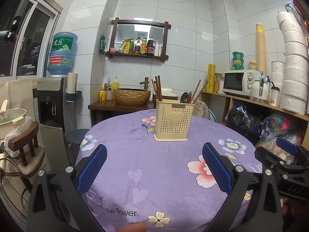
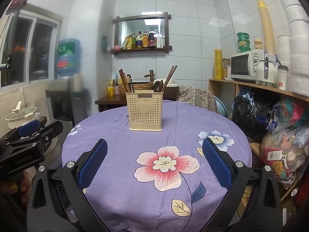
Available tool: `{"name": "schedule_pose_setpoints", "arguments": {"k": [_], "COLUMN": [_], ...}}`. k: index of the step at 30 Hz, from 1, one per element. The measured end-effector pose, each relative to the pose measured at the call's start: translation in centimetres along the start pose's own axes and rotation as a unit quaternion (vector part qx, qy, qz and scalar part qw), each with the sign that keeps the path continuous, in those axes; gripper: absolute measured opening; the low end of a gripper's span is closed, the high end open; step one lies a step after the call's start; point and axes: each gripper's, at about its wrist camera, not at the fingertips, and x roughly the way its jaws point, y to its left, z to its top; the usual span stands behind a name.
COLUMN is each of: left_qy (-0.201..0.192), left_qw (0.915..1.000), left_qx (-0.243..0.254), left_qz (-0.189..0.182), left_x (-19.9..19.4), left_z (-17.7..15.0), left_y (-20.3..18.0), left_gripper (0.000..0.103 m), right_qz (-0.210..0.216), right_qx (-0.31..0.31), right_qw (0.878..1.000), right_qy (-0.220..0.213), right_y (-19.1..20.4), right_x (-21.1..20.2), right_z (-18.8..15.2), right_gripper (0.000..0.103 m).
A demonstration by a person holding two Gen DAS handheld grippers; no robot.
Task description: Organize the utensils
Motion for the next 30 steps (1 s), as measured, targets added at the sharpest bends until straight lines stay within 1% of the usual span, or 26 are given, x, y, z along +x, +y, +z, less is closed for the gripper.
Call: {"name": "schedule_pose_setpoints", "arguments": {"k": [30], "left_qy": [0.002], "left_qw": [1.0], "left_qx": [0.003], "left_qz": [0.001], "left_x": [-0.09], "left_z": [0.02], "left_y": [0.02], "left_gripper": [0.098], "right_qz": [-0.004], "right_qx": [-0.002], "right_qw": [1.0], "right_qy": [-0.001], "right_y": [0.02], "right_x": [-0.03], "right_z": [-0.14], "right_gripper": [0.097]}}
